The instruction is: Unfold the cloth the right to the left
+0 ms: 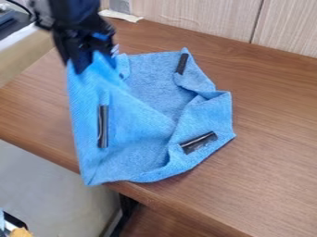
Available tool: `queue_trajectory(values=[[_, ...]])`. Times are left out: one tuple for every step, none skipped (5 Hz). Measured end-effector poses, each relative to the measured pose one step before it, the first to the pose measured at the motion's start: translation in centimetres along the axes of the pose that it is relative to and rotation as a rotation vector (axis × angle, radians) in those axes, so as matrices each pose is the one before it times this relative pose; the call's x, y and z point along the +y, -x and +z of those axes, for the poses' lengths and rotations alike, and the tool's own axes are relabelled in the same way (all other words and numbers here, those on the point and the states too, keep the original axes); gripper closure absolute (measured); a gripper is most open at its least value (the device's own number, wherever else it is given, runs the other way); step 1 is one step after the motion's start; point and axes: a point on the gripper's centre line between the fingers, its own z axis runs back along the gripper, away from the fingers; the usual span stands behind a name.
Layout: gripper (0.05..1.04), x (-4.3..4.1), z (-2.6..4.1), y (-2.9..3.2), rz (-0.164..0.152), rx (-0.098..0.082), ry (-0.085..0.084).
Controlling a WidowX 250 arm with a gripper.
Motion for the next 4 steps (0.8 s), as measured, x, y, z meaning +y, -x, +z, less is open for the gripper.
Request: queue_trajectory(values=[[1.016,1.255,-1.615,1.647,0.0918,0.0341,-0.0126],[0.997,0.884,-1.716,0.689,0.0925,0.0229,0.0135],[0.846,0.087,-1.287,0.249,0.04,0.054,0.0027],[0.578,0.159,-0.033,0.194,0.0351,0.0159,-0.0121]])
